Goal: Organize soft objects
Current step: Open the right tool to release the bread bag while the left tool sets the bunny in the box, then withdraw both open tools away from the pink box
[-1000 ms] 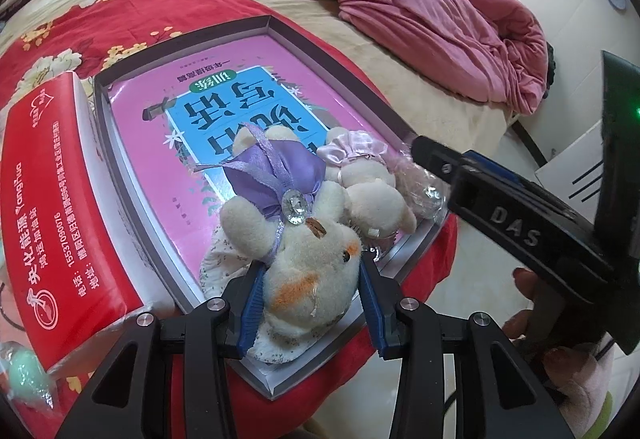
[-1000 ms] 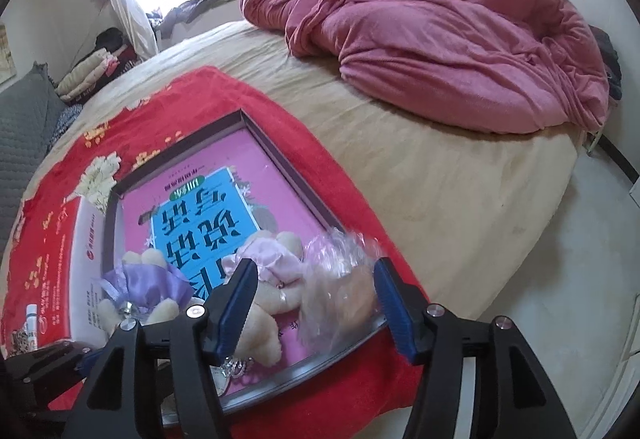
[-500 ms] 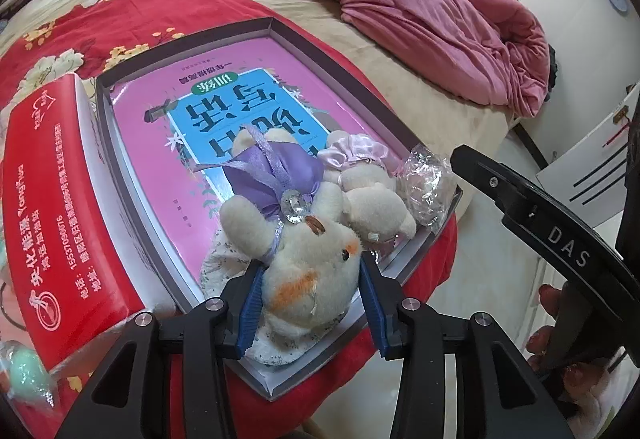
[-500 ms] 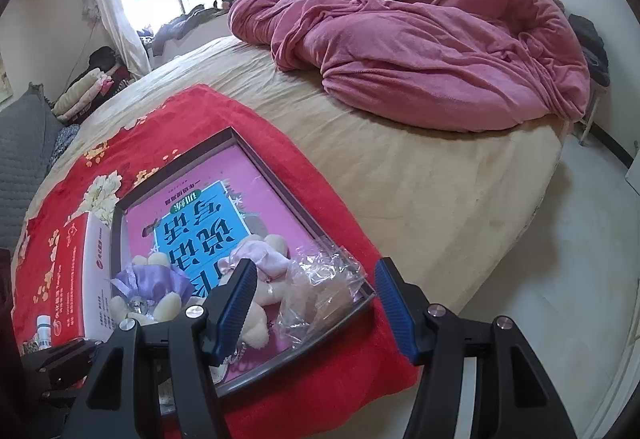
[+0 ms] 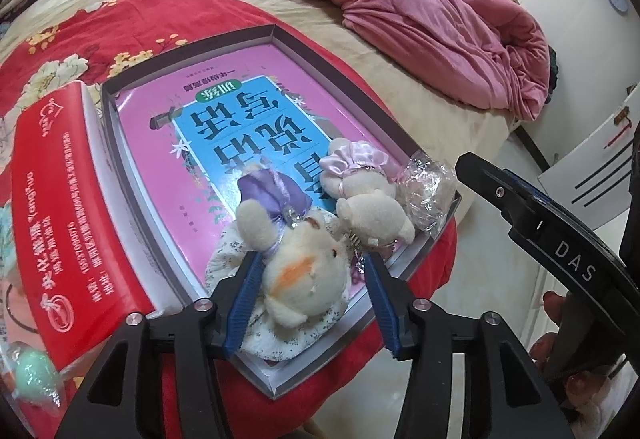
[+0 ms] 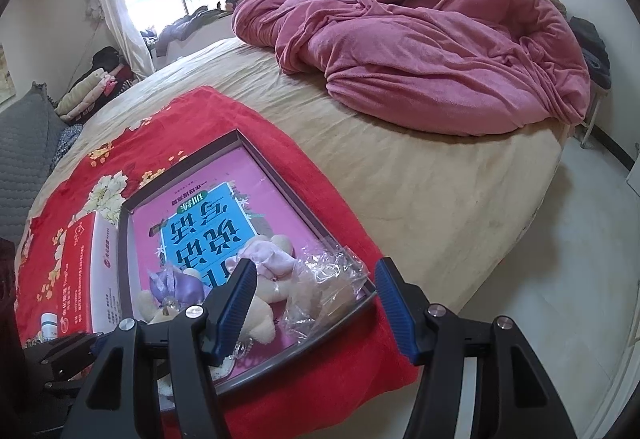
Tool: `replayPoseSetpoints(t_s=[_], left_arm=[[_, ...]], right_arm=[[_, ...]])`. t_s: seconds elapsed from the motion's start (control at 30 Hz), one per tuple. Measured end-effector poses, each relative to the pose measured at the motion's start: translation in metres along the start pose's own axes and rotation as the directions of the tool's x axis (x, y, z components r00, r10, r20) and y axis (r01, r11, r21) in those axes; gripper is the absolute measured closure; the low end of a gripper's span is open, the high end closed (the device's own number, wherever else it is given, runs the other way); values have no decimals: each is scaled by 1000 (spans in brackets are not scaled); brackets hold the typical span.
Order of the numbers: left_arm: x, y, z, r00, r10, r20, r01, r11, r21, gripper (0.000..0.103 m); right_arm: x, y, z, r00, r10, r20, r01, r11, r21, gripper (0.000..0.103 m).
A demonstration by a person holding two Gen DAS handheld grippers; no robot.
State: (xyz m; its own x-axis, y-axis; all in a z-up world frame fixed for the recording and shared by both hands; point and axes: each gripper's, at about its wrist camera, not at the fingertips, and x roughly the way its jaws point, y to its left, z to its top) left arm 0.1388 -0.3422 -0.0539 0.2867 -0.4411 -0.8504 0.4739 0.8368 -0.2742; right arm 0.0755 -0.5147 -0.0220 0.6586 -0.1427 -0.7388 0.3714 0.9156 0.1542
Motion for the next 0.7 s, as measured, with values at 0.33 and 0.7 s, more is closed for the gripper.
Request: replayPoseSetpoints(t_s=[0.33, 0.7], left_arm=[[-25, 0, 3, 999, 12, 47, -12, 1000, 0, 35], [-51, 6, 1, 995, 57, 86, -57, 998, -8, 28]], right_arm=[[-13, 4, 4, 1000, -13, 21, 13, 1000, -6, 36], [-33, 21, 12, 998, -21, 63, 24, 999, -44, 35]])
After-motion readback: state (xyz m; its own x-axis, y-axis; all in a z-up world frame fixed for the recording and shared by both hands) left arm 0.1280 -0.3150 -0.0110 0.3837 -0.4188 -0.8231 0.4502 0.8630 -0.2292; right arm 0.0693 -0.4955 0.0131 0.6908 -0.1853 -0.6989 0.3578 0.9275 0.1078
